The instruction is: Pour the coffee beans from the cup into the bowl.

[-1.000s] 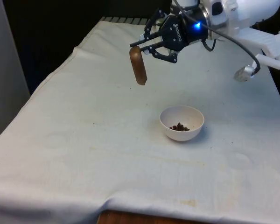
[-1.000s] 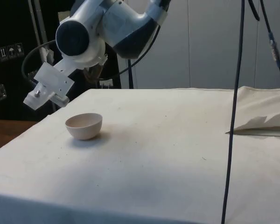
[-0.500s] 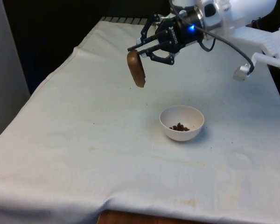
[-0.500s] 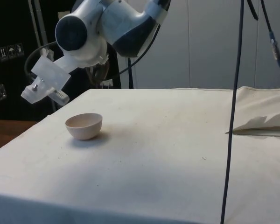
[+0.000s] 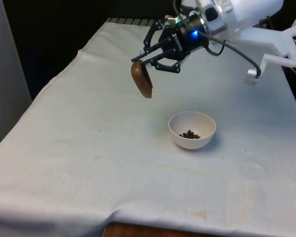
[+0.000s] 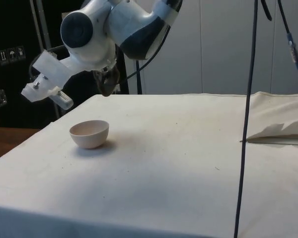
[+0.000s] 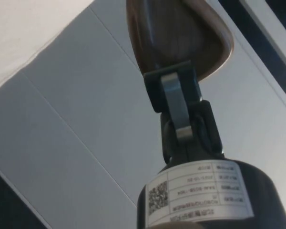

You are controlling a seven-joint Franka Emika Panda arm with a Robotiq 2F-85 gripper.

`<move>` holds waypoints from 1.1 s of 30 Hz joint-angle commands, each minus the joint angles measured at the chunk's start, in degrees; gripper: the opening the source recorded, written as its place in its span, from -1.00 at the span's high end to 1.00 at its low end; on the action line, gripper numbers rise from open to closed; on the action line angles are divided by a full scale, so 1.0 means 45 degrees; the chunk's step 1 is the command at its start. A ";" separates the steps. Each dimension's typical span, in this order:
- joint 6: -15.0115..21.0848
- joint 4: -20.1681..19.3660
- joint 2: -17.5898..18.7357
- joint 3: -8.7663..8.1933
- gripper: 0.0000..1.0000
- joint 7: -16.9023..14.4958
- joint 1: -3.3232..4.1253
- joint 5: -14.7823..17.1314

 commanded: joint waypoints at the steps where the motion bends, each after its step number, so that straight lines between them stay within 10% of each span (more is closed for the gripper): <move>1: 0.0318 -0.0064 -0.0038 0.0013 0.99 -0.0140 -0.0140 0.0140; 33: 0.3234 -0.0344 -0.0025 -0.1668 0.99 -0.0840 -0.0229 0.1706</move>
